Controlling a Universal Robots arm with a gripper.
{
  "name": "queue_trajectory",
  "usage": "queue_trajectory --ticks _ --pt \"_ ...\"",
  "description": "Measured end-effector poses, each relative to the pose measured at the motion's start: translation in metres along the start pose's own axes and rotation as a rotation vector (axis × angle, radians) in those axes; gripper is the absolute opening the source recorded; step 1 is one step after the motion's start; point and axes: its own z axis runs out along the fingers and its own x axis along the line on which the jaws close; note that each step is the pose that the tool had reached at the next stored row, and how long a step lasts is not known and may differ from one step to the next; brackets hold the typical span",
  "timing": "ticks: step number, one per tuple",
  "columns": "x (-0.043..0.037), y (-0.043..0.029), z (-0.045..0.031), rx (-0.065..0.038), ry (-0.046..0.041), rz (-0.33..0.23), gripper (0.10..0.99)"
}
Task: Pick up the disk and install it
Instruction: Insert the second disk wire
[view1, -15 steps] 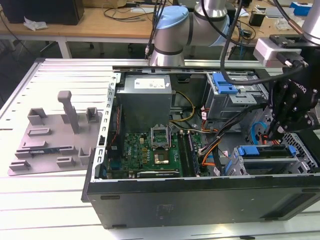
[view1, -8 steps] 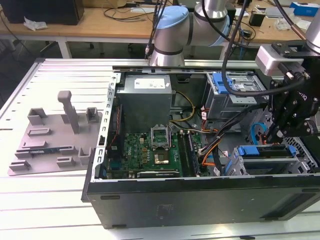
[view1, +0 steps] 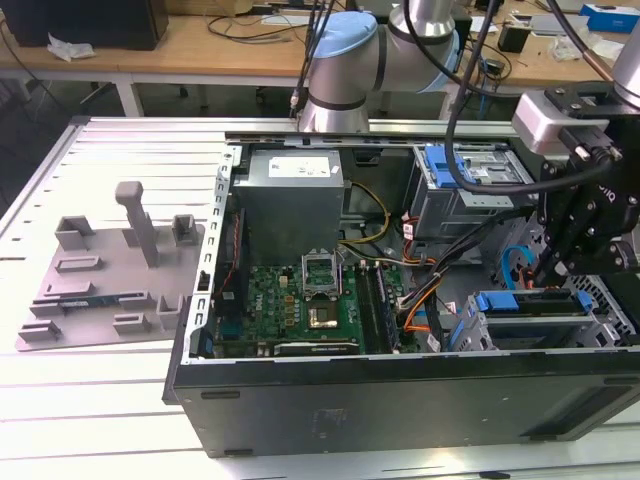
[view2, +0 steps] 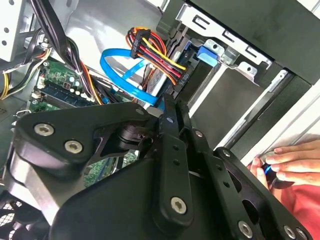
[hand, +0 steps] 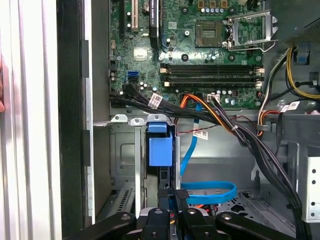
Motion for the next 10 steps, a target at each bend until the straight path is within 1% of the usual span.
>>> queue_trajectory --ticks 7,10 --pt "0.0013 -0.0014 0.0042 0.0 -0.0079 0.0 0.161" --pt "0.0017 -0.0019 0.006 0.0 -0.0098 0.0 0.161"
